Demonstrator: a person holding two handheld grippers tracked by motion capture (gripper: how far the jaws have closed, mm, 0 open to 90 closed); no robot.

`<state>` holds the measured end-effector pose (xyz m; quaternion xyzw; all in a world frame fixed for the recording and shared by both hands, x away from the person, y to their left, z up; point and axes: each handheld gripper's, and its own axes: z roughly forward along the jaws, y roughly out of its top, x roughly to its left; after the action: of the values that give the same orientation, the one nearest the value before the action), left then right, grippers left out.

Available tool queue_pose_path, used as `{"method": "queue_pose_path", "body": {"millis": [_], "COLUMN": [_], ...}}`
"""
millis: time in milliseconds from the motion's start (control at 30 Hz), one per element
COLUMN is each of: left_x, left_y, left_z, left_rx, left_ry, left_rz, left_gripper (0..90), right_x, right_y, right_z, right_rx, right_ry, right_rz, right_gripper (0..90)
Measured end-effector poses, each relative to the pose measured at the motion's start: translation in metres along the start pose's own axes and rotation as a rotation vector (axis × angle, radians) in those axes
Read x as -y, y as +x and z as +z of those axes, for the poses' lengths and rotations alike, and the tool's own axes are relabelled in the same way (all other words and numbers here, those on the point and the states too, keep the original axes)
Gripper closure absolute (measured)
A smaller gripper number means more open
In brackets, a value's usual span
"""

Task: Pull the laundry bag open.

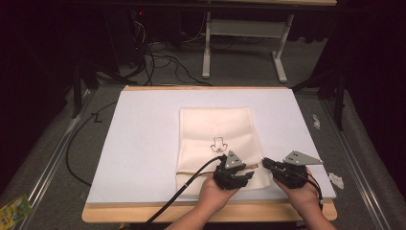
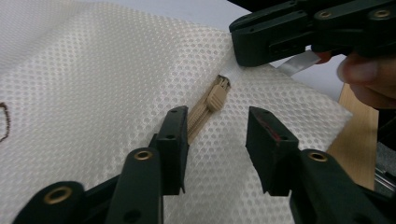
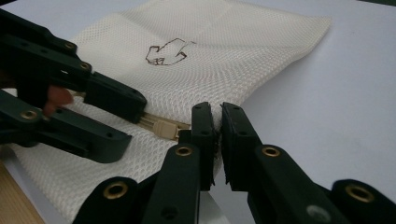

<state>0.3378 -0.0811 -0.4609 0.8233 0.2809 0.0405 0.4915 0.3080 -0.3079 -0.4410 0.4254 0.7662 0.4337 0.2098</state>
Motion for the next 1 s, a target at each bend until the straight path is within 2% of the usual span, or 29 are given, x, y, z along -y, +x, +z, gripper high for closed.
{"method": "queue_pose_path", "body": {"millis": [100, 167, 267, 533, 700, 1000], "left_x": [0.000, -0.001, -0.001, -0.002, -0.002, -0.002], "left_y": [-0.002, -0.003, -0.005, -0.008, -0.011, -0.008], "left_z": [0.006, 0.010, 0.015, 0.017, 0.014, 0.009], "left_rx": [-0.004, 0.000, -0.005, -0.038, -0.044, -0.032], "left_ry": [-0.006, -0.017, -0.030, -0.035, -0.043, -0.022], "left_rz": [0.009, -0.004, -0.023, -0.013, 0.024, 0.059], "left_gripper": [60.7, 62.8, 70.1, 83.5, 86.9, 87.4], "right_x": [0.000, -0.001, -0.002, -0.002, -0.002, -0.001], "right_y": [0.001, 0.002, 0.003, 0.005, 0.004, 0.005], "right_z": [-0.001, -0.001, -0.001, -0.001, -0.001, -0.001], "right_rx": [-0.005, -0.007, -0.013, -0.005, 0.005, 0.016], "right_ry": [-0.007, -0.008, -0.014, -0.014, -0.017, -0.009], "right_rz": [-0.001, -0.002, -0.007, -0.016, -0.015, -0.007], "right_gripper": [85.5, 85.5, 85.5, 85.4, 85.4, 85.5]}}
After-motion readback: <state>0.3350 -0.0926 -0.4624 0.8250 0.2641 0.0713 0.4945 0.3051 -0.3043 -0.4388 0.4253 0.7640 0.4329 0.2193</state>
